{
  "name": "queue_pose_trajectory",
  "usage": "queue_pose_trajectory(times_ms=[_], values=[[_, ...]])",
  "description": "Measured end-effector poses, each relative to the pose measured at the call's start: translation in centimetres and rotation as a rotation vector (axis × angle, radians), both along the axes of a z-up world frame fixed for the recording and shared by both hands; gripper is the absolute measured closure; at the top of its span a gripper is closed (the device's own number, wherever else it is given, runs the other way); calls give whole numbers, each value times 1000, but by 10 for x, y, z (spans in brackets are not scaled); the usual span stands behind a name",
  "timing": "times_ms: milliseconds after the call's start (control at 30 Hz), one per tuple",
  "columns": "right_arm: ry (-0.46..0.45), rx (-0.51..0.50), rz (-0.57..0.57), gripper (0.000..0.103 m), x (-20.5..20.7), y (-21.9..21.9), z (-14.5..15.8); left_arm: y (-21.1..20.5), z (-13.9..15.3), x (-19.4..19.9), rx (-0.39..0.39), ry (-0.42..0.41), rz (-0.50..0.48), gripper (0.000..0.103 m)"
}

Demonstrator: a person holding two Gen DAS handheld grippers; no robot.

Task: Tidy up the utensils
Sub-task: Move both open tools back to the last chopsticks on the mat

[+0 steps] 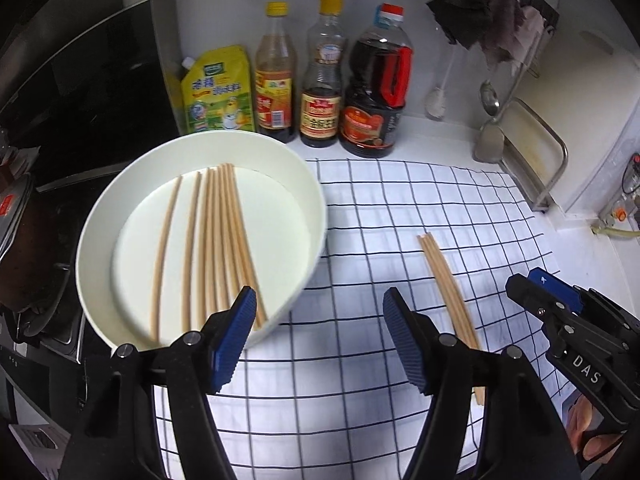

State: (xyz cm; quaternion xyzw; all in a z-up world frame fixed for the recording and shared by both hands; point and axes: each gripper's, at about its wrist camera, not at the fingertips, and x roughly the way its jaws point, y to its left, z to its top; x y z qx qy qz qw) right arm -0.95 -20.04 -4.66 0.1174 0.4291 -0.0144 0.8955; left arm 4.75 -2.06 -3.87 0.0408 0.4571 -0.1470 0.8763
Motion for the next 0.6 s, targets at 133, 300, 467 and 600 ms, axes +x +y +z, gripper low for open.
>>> queue_pose_trajectory(times_ms=[133, 300, 467, 600], values=[[16, -6, -24, 65, -7, -19, -7, -19, -5, -3, 2, 11, -22, 38], [31, -17, -33, 63, -14, -37, -16, -40, -11, -6, 3, 25, -38, 38], [60, -25, -36, 63, -17, -52, -30, -55, -18, -10, 13, 40, -46, 37], [78, -31, -29, 62, -17, -59, -40, -63, -24, -12, 24, 50, -40, 37]])
